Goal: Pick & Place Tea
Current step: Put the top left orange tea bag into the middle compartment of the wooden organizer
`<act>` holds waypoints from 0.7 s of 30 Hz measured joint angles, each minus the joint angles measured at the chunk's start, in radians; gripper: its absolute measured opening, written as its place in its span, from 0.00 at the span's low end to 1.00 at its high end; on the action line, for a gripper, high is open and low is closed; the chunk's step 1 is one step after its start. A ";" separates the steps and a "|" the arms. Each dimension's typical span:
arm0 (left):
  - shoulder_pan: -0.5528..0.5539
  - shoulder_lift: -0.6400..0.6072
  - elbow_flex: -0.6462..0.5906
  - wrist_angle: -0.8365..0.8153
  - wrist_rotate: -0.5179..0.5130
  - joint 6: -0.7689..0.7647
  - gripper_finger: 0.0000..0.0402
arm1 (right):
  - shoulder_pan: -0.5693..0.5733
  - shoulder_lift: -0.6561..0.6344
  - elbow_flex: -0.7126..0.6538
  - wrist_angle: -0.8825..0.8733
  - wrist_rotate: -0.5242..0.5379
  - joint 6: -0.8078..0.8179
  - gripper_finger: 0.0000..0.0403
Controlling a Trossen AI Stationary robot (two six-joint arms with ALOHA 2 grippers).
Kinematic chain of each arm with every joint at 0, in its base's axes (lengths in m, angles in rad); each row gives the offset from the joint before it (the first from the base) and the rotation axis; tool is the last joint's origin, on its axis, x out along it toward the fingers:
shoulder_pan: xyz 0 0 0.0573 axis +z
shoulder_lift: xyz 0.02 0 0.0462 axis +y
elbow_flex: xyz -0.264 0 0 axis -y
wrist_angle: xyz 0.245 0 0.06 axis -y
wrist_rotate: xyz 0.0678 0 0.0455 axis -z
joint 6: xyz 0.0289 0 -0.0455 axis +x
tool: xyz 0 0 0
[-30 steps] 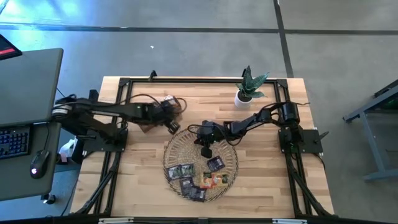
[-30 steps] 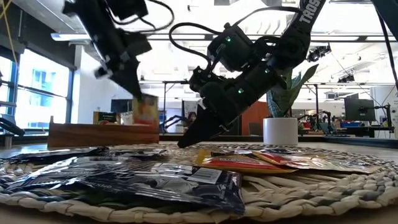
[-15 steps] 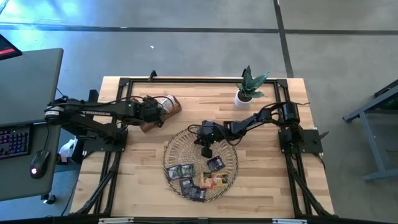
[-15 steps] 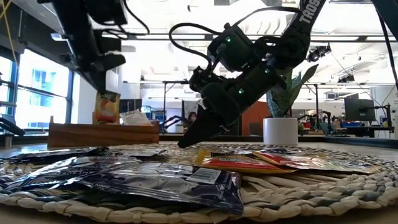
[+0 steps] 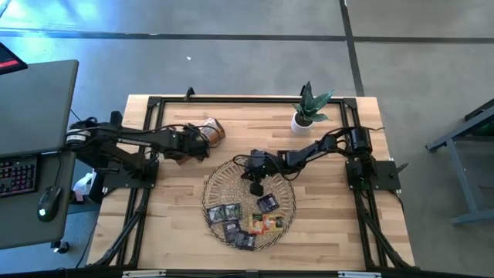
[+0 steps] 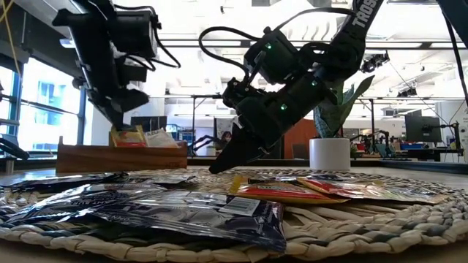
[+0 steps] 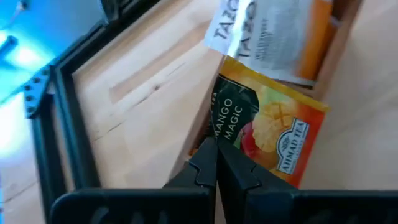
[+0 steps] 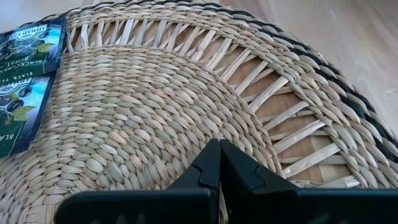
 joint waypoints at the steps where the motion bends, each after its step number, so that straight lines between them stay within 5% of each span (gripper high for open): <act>1: 0.000 0.004 0.000 -0.001 -0.014 0.001 0.00 | 0.000 0.000 0.000 0.000 0.000 0.000 0.00; 21: 0.000 0.005 0.000 -0.041 -0.068 0.019 0.00 | 0.000 0.000 0.000 0.000 0.002 0.000 0.00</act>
